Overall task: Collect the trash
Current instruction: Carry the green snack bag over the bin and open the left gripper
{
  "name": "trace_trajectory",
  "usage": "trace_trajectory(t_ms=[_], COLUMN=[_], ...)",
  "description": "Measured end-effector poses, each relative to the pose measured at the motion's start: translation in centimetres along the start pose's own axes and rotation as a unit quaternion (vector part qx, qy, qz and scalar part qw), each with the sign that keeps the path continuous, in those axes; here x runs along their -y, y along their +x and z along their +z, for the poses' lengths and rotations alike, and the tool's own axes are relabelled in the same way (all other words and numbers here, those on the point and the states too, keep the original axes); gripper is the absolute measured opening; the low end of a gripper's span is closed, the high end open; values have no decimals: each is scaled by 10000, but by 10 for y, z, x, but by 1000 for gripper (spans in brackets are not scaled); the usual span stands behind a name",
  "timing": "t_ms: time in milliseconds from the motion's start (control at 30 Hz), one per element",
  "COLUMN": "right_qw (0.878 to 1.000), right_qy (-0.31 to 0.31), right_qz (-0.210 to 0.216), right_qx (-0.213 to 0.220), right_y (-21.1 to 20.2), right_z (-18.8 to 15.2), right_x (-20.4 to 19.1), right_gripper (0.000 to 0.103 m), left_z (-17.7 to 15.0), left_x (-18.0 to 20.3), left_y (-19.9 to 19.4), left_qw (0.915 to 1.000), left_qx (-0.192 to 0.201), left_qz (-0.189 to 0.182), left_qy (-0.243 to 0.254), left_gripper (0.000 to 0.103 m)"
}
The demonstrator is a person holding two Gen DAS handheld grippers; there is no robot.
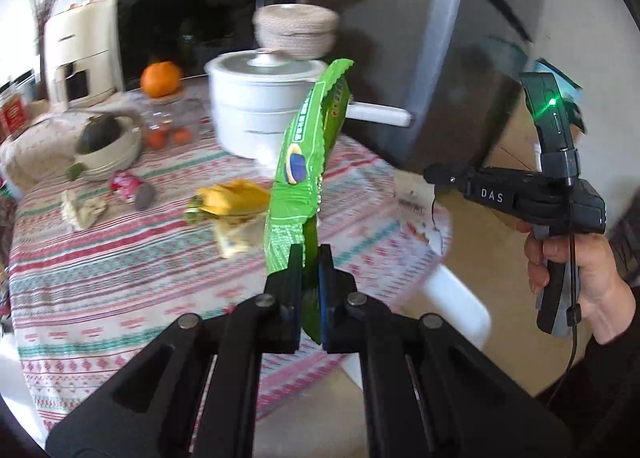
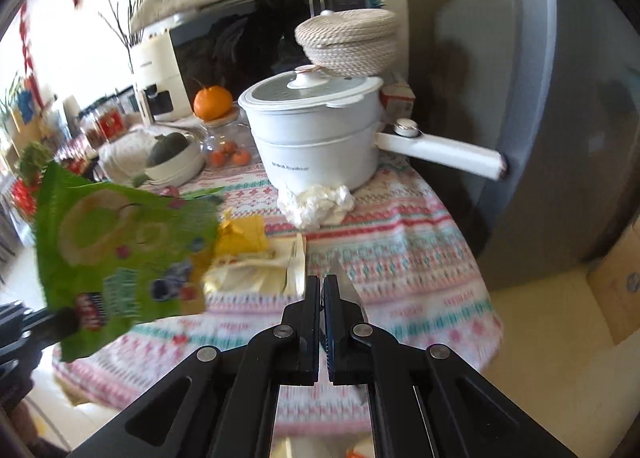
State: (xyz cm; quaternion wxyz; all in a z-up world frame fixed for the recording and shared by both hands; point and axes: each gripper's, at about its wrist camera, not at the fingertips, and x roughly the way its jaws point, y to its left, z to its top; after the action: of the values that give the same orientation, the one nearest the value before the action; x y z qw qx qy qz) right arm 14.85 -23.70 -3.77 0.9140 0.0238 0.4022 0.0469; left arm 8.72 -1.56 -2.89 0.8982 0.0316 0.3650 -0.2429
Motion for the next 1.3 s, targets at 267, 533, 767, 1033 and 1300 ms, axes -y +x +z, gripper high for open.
trace_trajectory(t_ms=[267, 533, 767, 1033, 1300], right_qw=[9990, 9972, 9919, 9854, 9862], right_qy=[416, 574, 905, 1111, 1044], right_qz=[31, -142, -191, -435, -454], right_qx=[-146, -465, -872, -1215, -1205], right_y=[-43, -48, -34, -17, -21], right_z=[-50, -87, -112, -125, -122], right_x=[42, 71, 101, 121, 121], right_gripper=[3, 3, 3, 4, 4], left_z=[-25, -59, -70, -79, -79], left_x=[52, 99, 127, 137, 136], left_y=[15, 56, 90, 107, 109], left_qw=[9930, 9761, 9663, 9632, 9658], left_qx=[-594, -1488, -2048, -2255, -2180], left_qz=[-979, -1531, -1477, -1327, -1105], left_qy=[274, 418, 507, 618, 860], left_gripper=[8, 8, 8, 8, 23])
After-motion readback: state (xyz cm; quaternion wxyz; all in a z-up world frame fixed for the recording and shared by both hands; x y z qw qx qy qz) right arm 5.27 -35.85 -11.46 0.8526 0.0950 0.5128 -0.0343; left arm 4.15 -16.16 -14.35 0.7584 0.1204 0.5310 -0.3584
